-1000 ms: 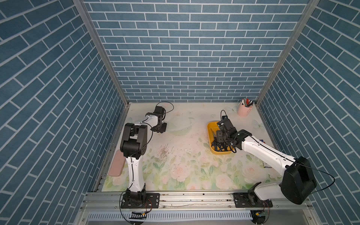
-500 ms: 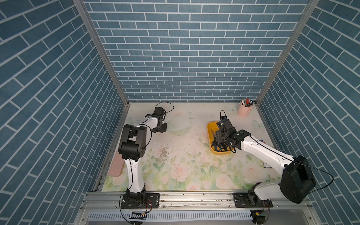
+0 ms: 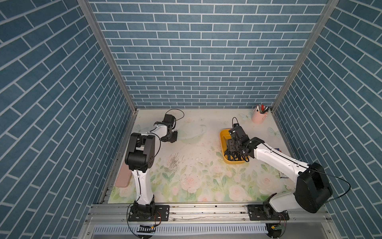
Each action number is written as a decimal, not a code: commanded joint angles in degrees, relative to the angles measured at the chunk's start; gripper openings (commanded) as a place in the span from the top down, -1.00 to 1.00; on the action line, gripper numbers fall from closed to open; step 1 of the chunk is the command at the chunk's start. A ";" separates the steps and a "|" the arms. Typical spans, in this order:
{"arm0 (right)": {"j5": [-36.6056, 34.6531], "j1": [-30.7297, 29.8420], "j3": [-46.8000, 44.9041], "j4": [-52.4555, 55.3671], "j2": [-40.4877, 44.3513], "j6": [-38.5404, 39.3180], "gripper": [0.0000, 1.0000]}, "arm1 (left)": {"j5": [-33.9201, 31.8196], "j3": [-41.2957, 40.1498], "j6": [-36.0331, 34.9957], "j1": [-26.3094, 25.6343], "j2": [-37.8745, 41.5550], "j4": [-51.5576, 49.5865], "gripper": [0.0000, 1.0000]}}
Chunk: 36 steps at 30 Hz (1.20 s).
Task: Put the scissors into the storage box
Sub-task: Move the scissors to the center of the board.
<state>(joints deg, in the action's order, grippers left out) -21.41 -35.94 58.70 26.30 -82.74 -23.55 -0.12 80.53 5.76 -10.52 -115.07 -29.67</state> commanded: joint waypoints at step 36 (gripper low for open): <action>-0.30 0.15 -0.25 -0.03 -0.33 0.35 -0.39 | -3.35 1.56 0.04 0.07 -2.39 -1.30 0.21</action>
<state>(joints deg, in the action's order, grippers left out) -21.21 -35.94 58.76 26.26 -82.76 -23.55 -2.96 83.37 4.82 -10.52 -118.37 -29.56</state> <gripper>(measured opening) 0.691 0.395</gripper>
